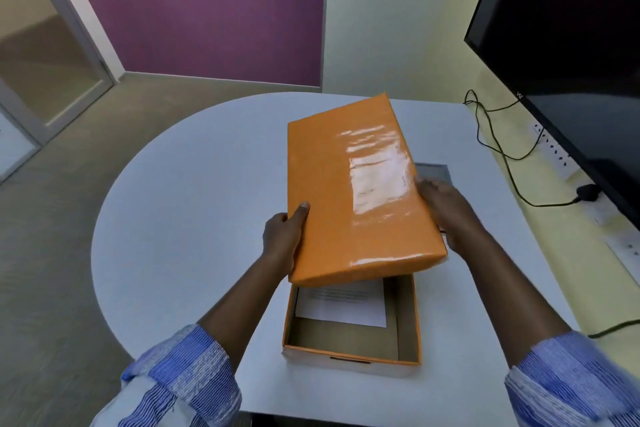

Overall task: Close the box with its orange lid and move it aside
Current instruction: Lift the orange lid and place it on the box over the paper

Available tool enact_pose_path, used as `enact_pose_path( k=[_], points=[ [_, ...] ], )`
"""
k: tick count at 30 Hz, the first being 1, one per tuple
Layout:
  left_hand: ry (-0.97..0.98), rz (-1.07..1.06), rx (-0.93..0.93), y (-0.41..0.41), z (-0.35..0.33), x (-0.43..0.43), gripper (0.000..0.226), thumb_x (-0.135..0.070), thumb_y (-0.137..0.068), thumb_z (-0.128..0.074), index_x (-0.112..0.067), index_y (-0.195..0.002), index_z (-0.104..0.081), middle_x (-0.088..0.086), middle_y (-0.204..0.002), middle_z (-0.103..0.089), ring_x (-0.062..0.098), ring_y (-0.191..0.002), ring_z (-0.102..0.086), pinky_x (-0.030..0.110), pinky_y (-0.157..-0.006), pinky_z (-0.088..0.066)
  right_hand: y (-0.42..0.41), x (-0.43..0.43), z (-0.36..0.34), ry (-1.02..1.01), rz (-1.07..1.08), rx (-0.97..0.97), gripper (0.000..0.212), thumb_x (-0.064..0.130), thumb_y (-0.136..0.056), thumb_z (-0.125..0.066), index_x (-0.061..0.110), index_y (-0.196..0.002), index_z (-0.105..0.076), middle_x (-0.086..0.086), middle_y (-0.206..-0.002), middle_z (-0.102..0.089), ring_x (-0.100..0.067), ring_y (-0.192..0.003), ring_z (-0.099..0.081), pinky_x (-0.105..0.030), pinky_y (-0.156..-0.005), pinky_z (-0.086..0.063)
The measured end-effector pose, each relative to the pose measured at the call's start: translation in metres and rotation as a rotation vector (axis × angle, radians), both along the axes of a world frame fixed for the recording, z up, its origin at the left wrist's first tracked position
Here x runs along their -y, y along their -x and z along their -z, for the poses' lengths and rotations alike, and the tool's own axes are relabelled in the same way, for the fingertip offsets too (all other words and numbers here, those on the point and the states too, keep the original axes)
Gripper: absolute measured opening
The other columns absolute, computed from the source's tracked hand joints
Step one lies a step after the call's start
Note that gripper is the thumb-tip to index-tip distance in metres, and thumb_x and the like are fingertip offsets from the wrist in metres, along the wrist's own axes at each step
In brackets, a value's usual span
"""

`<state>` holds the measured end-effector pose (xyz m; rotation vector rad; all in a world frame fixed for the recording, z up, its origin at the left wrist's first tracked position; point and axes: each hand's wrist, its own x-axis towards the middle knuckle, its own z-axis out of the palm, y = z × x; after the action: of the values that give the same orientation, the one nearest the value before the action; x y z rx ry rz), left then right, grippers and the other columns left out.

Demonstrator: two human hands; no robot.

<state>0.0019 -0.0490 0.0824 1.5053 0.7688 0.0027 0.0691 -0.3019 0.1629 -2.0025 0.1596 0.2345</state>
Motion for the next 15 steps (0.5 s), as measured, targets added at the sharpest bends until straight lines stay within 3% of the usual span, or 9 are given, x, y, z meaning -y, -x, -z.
enact_pose_path(
  k=[2, 4, 7, 11, 15],
  points=[
    [-0.131, 0.041, -0.001, 0.004, 0.003, 0.002, 0.05, -0.062, -0.093, -0.057, -0.016, -0.113, -0.063, 0.005, -0.109, -0.07, 0.022, -0.088, -0.067, 0.038, -0.077, -0.051, 0.008, 0.002, 0.02, 0.102, -0.026, -0.005, 0.057, 0.063, -0.094, -0.049, 0.021, -0.131, -0.059, -0.001, -0.117, -0.067, -0.025, -0.098, -0.065, -0.04, -0.085, -0.052],
    [-0.26, 0.075, -0.017, 0.008, 0.007, 0.003, 0.05, -0.062, -0.094, -0.054, -0.016, -0.112, -0.063, 0.004, -0.108, -0.069, 0.023, -0.089, -0.066, 0.037, -0.077, -0.05, 0.02, 0.002, 0.038, 0.189, -0.056, 0.037, 0.052, 0.055, -0.097, -0.053, 0.017, -0.132, -0.057, -0.004, -0.114, -0.065, -0.026, -0.096, -0.063, -0.037, -0.081, -0.048],
    [-0.462, 0.132, -0.078, 0.014, 0.016, 0.003, 0.063, -0.069, -0.092, -0.048, -0.016, -0.121, -0.064, 0.011, -0.121, -0.067, 0.029, -0.097, -0.067, 0.043, -0.084, -0.055, 0.041, 0.002, 0.065, 0.168, -0.047, 0.03, 0.052, 0.051, -0.095, -0.059, 0.015, -0.132, -0.058, -0.01, -0.122, -0.066, -0.027, -0.098, -0.062, -0.035, -0.081, -0.046],
    [-0.513, 0.222, -0.165, 0.021, 0.033, 0.006, 0.07, -0.069, -0.093, -0.044, -0.014, -0.134, -0.058, 0.012, -0.131, -0.062, 0.032, -0.107, -0.066, 0.045, -0.092, -0.055, 0.06, 0.006, 0.1, 0.12, -0.026, -0.112, 0.059, 0.056, -0.094, -0.058, 0.017, -0.137, -0.053, -0.01, -0.13, -0.064, -0.023, -0.097, -0.058, -0.035, -0.083, -0.046],
    [-0.539, 0.296, -0.202, 0.03, 0.044, 0.011, 0.066, -0.062, -0.097, -0.044, -0.01, -0.136, -0.055, 0.013, -0.132, -0.063, 0.031, -0.109, -0.066, 0.035, -0.082, -0.051, 0.07, 0.011, 0.124, 0.122, 0.003, -0.212, 0.068, 0.06, -0.092, -0.057, 0.017, -0.143, -0.046, -0.01, -0.134, -0.061, -0.027, -0.106, -0.06, -0.039, -0.087, -0.049]
  ],
)
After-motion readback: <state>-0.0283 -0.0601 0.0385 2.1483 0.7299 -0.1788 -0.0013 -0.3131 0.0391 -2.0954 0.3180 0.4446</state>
